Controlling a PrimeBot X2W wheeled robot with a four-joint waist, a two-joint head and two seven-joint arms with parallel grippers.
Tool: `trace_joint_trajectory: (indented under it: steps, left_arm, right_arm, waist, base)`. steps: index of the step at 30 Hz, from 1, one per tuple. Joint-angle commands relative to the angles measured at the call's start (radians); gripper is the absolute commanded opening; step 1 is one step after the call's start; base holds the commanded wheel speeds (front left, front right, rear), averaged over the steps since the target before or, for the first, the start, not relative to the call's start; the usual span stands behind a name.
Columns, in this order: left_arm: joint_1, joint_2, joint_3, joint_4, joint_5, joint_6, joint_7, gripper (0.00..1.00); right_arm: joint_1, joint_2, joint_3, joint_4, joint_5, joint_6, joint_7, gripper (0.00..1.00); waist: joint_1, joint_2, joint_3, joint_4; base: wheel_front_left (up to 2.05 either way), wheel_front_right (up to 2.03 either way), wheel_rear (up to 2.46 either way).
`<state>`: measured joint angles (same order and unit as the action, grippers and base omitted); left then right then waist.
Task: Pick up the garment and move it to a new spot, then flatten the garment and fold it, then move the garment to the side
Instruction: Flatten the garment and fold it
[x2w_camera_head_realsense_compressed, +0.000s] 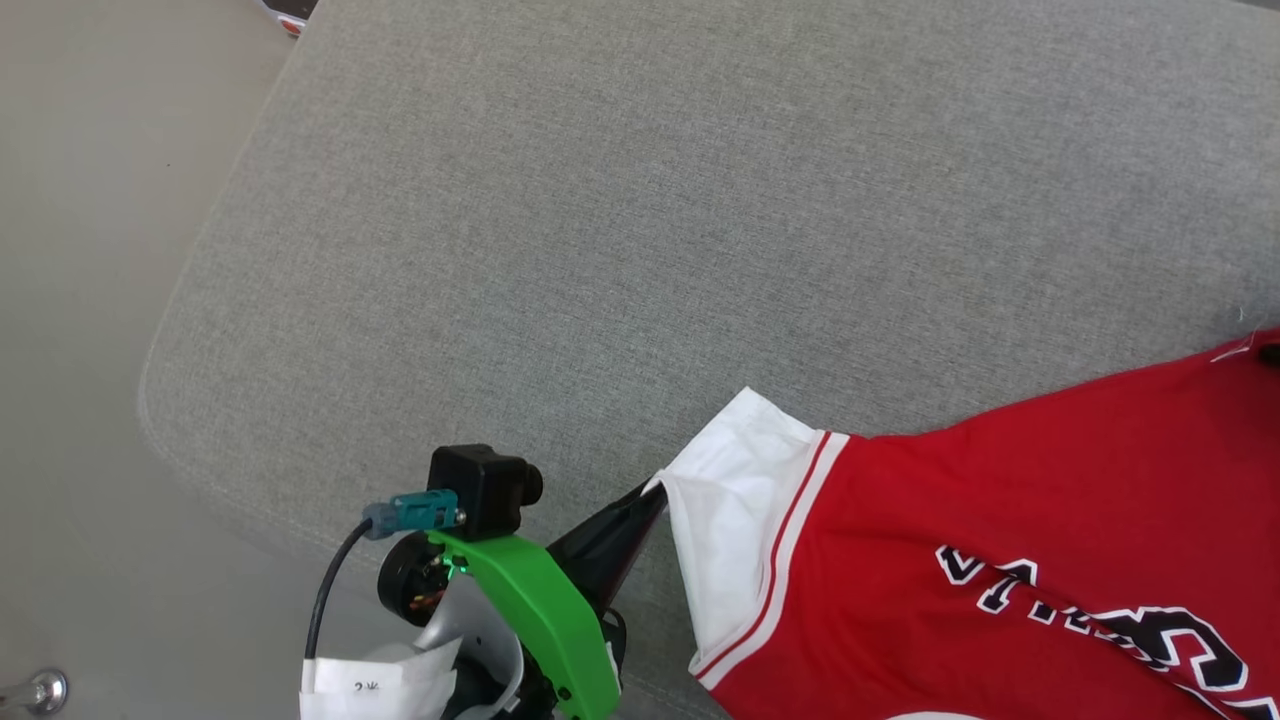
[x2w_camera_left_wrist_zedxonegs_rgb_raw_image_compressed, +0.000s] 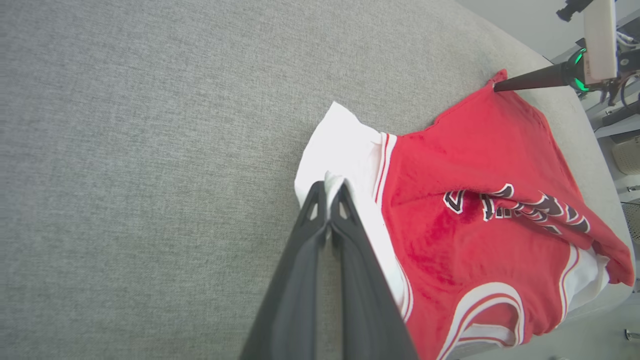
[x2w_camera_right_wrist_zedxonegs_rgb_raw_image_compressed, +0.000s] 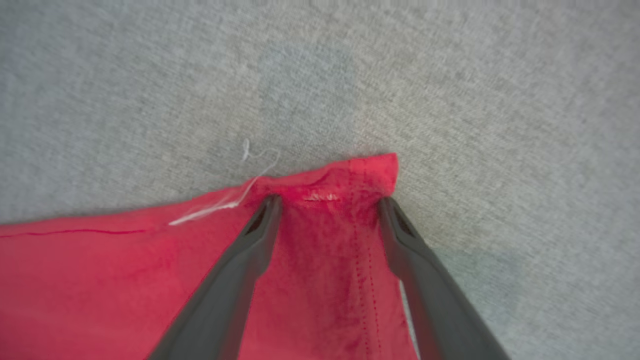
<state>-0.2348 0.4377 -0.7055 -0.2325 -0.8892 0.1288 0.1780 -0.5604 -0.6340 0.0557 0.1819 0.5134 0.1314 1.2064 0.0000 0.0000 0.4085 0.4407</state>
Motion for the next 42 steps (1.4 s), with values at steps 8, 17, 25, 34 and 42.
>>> trace_joint_trajectory:
  steps: [8,17,25,34,42]
  left_arm:
    - [-0.021,-0.001,0.004,0.015,0.01,0.003,-0.003,0.0]
    - [-0.011,0.024,0.023,0.012,0.004,0.015,-0.003,0.0]
    - [-0.001,0.06,0.062,-0.005,0.005,0.046,-0.01,0.0]
    - [-0.104,0.087,0.112,-0.056,0.047,0.051,-0.019,0.0]
    - [-0.212,0.105,0.17,-0.058,0.081,0.061,-0.032,0.0]
  right_arm:
    - [0.054,0.025,0.047,0.019,0.03,-0.001,-0.062,0.0]
    - [0.023,0.029,0.058,0.062,0.074,-0.001,-0.274,0.0]
    - [0.02,0.007,0.092,0.082,0.12,-0.001,-0.471,0.0]
    - [0.018,-0.049,0.105,0.02,0.184,-0.001,-0.612,0.0]
    - [0.028,-0.048,0.082,-0.067,0.182,-0.001,-0.667,0.0]
  waist:
    - [0.0,0.0,-0.022,-0.008]
    - [0.0,0.0,-0.098,-0.059]
    - [0.0,0.0,-0.196,-0.135]
    - [0.0,0.0,-0.285,-0.22]
    - [0.0,0.0,-0.363,-0.309]
  base:
    - [0.0,0.0,0.0]
    - [0.0,0.0,0.0]
    - [0.0,0.0,0.0]
    - [0.0,0.0,0.0]
    - [0.0,0.0,0.0]
